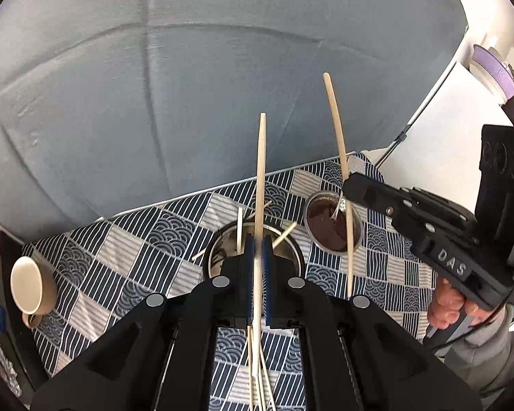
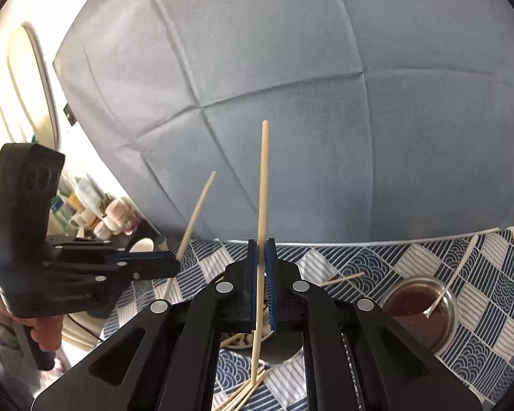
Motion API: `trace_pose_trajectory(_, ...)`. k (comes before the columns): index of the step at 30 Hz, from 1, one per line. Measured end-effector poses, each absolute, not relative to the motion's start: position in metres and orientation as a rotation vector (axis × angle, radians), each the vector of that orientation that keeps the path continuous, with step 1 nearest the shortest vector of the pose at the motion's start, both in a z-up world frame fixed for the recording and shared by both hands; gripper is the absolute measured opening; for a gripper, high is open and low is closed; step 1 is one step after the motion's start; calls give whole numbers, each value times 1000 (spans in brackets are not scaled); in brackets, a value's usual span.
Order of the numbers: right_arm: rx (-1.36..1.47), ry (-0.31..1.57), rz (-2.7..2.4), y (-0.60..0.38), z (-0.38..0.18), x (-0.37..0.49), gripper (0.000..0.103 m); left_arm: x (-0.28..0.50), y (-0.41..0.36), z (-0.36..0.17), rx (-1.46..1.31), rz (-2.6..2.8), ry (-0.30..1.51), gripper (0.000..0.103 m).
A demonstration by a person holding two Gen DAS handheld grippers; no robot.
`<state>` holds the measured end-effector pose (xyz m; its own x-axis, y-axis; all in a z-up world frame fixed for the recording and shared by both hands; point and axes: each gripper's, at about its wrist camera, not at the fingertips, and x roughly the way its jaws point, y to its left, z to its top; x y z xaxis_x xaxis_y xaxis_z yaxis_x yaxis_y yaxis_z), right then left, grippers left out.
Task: Organize utensils
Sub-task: 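Raise both held sticks upright and carry them over the black holder, then lower the sticks into the black holder and open both tools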
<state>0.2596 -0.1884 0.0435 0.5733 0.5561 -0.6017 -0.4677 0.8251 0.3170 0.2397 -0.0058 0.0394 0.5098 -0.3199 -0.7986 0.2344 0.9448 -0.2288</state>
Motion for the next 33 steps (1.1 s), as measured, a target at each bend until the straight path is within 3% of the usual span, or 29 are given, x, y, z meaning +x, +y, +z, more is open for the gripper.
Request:
trace_pose_trajectory(15, 202, 655, 666, -174, 24, 292, 5, 263, -13, 31, -88, -375, 691, 5)
trace_pose_trajectory(26, 151, 664, 665, -167, -8, 283, 7, 260, 12, -21, -240, -288, 720, 5)
trace_pose_trajectory(33, 140, 687, 659, -167, -14, 277, 7, 247, 16, -21, -217, -269, 695, 5)
